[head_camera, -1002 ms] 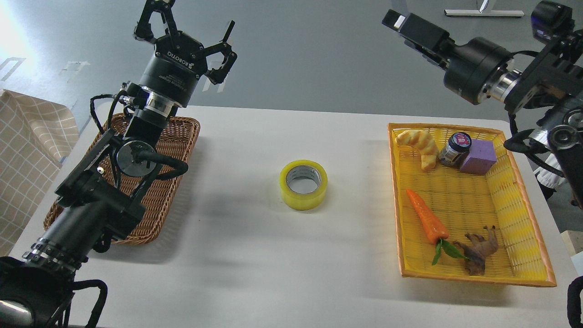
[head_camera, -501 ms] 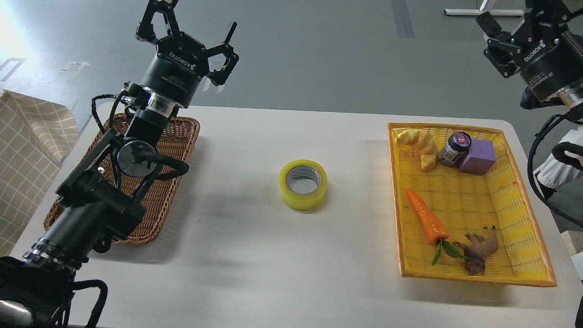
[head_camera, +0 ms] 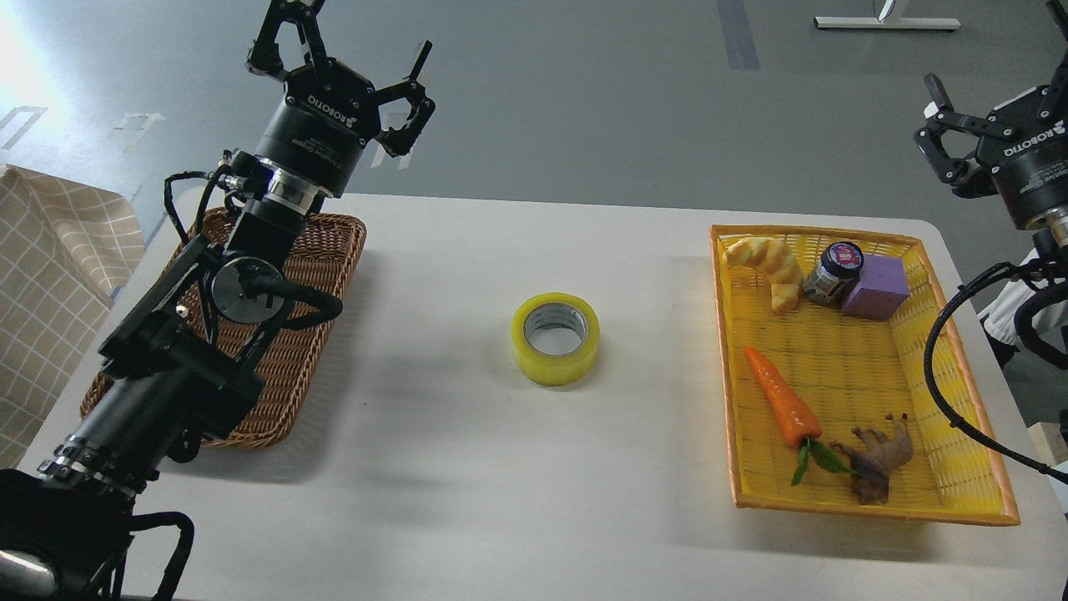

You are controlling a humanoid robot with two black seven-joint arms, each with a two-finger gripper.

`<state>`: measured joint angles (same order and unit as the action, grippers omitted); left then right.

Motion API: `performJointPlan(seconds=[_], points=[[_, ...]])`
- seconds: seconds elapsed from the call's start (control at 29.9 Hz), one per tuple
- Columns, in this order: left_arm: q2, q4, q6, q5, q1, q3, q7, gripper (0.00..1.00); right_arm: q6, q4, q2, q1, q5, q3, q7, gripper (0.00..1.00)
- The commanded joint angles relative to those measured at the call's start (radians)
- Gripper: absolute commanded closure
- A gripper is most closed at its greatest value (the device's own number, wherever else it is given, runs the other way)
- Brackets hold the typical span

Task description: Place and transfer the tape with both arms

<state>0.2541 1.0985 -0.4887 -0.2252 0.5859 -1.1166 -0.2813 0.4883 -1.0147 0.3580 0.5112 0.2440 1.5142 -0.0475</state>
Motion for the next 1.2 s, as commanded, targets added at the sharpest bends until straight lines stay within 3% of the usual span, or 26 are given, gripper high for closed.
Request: performJointPlan(seconds=[0.0,0.53,1.07,1.17], points=[[0.011,0.0,0.0,-0.006,0.002,0.0,0.002,0.02,0.0,0.002,-0.007,-0.003,-0.077,0.001,-0.031,0.0],[0.056,-0.008,0.0,-0.01,0.002,0.003,0.004,0.02,0.0,-0.022,-0.096,0.02,-0.086,0.034,-0.029,0.0],[0.057,-0.009,0.0,-0.016,0.002,0.037,0.004,0.02,0.0,-0.041,-0.097,0.041,-0.086,0.034,-0.031,0.0],[0.066,-0.014,0.0,-0.118,0.012,0.054,0.002,0.02,0.0,-0.047,-0.091,0.035,-0.086,0.034,-0.031,0.0]])
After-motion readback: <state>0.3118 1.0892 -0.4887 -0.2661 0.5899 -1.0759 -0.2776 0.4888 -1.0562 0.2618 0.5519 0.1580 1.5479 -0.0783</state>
